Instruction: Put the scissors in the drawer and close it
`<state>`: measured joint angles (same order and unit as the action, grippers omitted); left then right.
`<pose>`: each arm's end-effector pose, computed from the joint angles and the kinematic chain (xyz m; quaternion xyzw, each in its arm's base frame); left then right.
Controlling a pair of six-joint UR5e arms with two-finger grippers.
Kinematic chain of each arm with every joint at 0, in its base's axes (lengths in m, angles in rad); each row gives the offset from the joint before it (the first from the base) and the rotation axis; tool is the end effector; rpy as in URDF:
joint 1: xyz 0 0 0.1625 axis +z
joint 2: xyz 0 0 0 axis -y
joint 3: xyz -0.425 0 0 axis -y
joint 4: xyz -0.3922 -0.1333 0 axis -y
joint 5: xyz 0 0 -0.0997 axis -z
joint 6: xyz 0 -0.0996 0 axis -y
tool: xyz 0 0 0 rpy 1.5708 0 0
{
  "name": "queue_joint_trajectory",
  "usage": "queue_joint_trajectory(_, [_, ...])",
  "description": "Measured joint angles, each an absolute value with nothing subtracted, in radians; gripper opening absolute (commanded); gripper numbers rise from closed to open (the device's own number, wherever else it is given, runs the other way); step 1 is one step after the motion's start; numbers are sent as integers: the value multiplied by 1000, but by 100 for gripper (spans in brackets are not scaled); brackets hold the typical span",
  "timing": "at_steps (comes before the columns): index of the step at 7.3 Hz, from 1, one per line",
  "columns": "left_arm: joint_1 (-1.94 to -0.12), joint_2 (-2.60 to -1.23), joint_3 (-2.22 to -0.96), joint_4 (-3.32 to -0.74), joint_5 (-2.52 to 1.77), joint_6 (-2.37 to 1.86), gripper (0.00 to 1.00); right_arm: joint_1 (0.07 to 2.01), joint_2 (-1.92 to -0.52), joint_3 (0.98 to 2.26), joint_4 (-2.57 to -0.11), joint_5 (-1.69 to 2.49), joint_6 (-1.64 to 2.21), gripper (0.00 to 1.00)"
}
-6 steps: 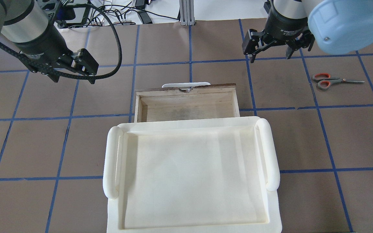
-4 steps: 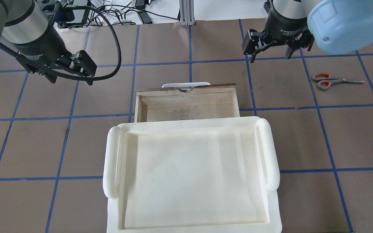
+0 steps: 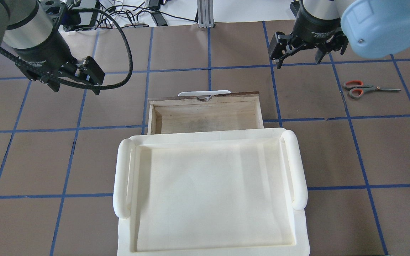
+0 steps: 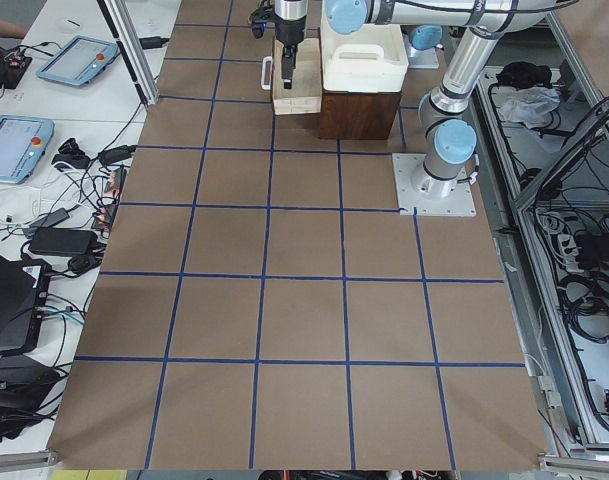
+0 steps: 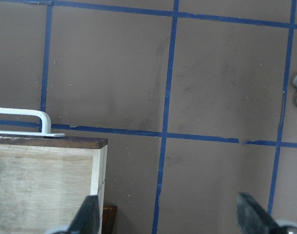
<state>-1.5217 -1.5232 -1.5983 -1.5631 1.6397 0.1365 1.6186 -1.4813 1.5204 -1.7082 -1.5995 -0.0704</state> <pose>-0.1030 -0.4800 0.4983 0.0432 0.9984 -0.0106 0.0356 0.1560 -0.5320 0.4812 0.0583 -0.9970 0.0490 0.0149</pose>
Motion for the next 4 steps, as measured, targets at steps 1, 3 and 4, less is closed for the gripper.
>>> queue_joint_trajectory(1, [-1522,-1523,-1598,-1563,1640,137,100,1594,-1480,1522,-1709,-1601,-147,100])
queue_joint_trajectory(3, [-1521,-1524,-1594,-1560,1637,136,100,1499,-1469,1530,-1710,-1603,-386,100])
queue_joint_trajectory(4, [-1519,-1524,-1590,-1558,1634,138,100,1440,-1452,1533,-1710,-1604,-530,100])
